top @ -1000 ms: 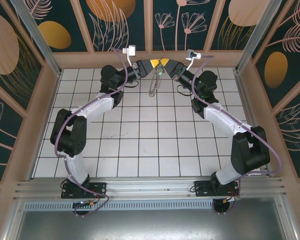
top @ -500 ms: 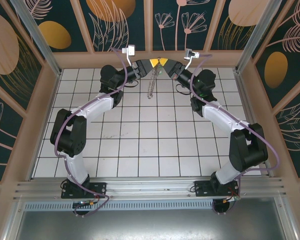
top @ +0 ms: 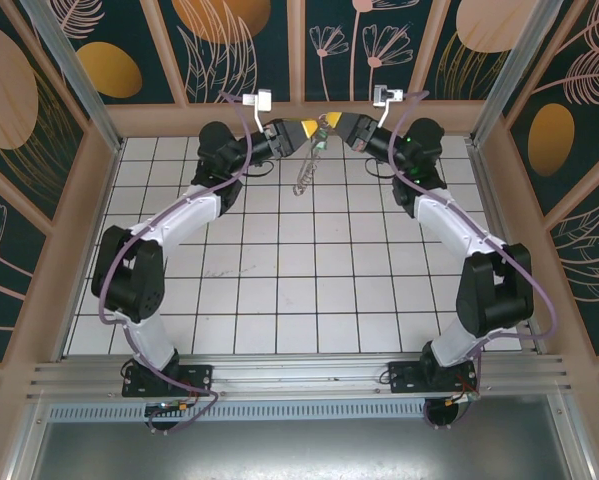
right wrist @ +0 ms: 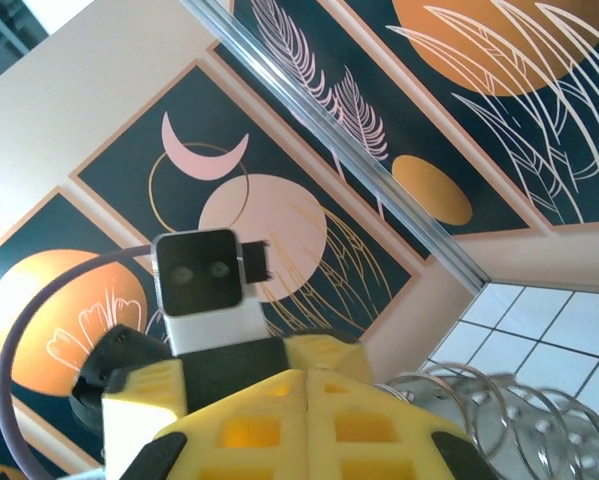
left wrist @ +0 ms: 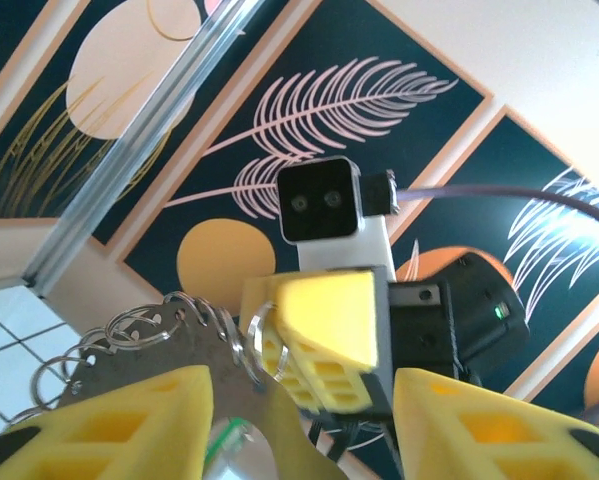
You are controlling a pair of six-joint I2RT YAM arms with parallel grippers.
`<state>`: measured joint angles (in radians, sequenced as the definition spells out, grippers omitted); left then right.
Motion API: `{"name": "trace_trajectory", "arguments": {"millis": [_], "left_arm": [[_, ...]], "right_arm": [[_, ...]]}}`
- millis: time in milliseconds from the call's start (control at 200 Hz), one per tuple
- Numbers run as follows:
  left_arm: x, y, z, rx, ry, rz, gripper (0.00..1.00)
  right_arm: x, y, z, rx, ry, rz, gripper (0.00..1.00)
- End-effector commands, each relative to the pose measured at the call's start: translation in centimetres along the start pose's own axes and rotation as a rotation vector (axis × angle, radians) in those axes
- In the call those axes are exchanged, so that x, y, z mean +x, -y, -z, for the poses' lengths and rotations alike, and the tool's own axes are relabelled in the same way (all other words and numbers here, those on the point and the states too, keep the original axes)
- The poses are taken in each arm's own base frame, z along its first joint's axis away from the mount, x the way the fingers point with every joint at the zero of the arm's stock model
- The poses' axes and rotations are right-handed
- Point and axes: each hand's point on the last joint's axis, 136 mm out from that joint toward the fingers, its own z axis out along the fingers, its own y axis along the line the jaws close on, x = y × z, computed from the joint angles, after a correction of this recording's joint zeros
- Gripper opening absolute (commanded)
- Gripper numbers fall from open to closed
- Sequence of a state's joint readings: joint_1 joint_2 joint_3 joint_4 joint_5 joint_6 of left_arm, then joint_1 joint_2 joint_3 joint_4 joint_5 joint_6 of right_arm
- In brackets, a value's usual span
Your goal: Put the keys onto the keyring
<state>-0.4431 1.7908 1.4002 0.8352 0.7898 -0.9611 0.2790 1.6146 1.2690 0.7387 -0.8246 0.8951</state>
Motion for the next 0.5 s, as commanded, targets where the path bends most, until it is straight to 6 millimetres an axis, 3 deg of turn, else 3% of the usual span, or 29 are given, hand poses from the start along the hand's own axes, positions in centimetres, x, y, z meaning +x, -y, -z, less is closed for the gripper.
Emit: {"name": "trace_trajectory", "arguments": {"millis": [0,145,495], "left_arm": [[-2.0,2.2,0.7,0.002,-0.009,-0.124,0.55],[-1.3,2.2,0.2,0.016,-0.102,-0.14,0.56],[0.3,0.4,-0.4,-0.004,-0.202,-0.147,0.45]], "right_arm": [[-0.2,-1.5,0.3,-0.071,-0.094,0.086,0.0],[0.3,-1.8,0.3,-0.112,-0.178,0.136,0.0],[1.7,-2.1,0.0,-0.177,-0.287,0.178,0.0]]}}
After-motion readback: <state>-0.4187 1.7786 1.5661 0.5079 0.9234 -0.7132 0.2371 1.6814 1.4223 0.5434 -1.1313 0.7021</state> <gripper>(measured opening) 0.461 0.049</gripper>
